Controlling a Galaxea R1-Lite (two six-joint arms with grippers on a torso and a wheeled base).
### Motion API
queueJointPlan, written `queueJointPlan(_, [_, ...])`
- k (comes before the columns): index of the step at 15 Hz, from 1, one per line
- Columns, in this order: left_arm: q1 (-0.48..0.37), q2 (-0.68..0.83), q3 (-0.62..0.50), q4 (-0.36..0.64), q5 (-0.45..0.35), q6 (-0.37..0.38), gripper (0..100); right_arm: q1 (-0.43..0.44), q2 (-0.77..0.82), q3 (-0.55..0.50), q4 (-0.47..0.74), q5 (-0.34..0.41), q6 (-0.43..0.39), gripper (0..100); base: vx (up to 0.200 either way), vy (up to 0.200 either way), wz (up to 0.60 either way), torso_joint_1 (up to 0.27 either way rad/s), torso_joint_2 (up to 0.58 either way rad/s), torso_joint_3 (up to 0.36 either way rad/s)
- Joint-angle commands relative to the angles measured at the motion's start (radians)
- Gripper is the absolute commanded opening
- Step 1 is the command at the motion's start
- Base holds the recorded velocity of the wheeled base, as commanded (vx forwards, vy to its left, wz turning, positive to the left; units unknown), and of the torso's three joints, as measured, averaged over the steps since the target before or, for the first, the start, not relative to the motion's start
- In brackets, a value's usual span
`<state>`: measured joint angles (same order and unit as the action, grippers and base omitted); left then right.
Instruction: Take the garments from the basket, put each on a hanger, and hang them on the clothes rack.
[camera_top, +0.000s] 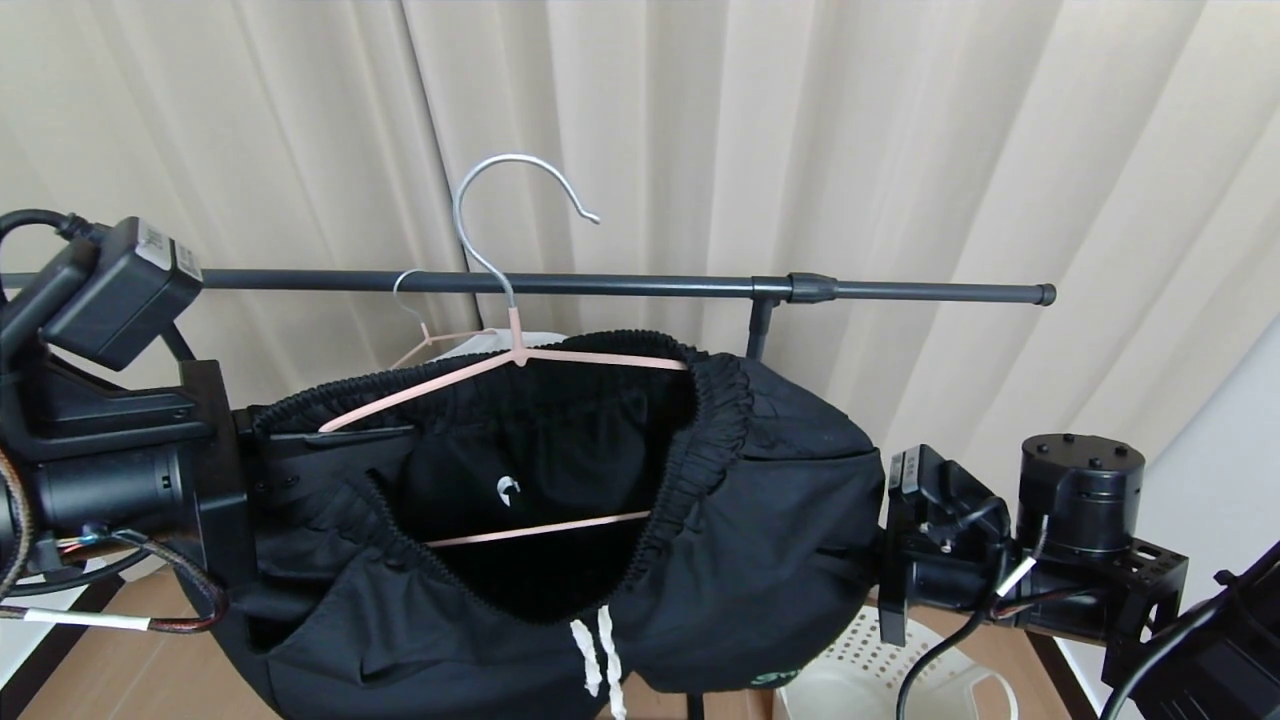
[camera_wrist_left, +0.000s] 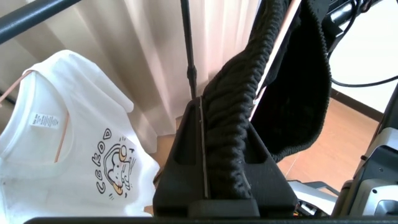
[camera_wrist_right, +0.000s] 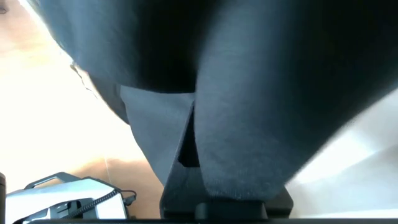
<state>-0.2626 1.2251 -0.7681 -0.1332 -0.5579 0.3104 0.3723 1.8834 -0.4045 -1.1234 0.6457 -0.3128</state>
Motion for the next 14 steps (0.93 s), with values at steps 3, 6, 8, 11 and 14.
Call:
queueJointPlan(3, [0.019, -0.006, 0.001, 0.0, 0.0, -0.001, 0, -0.026, 0.002, -0.013, 0.002, 0.0, 0.011, 0, 0.0, 0.0, 0.0, 0.0, 0.0, 0.0])
queueJointPlan(6, [0.026, -0.015, 0.001, 0.0, 0.0, -0.01, 0, -0.043, 0.037, -0.027, -0.001, 0.0, 0.012, 0, 0.0, 0.0, 0.0, 0.0, 0.0, 0.0])
queueJointPlan(8, [0.037, -0.019, 0.003, 0.0, 0.0, -0.017, 0, -0.055, 0.049, -0.033, -0.001, 0.0, 0.012, 0, 0.0, 0.0, 0.0, 0.0, 0.0, 0.0])
queueJointPlan(11, [0.057, -0.024, 0.007, 0.0, -0.002, -0.019, 0, -0.055, 0.051, -0.037, 0.001, -0.001, 0.012, 0, 0.0, 0.0, 0.0, 0.0, 0.0, 0.0])
queueJointPlan(14, [0.063, -0.022, 0.009, 0.0, -0.004, -0.022, 0, -0.056, 0.052, -0.04, 0.005, -0.005, 0.014, 0, 0.0, 0.0, 0.0, 0.0, 0.0, 0.0])
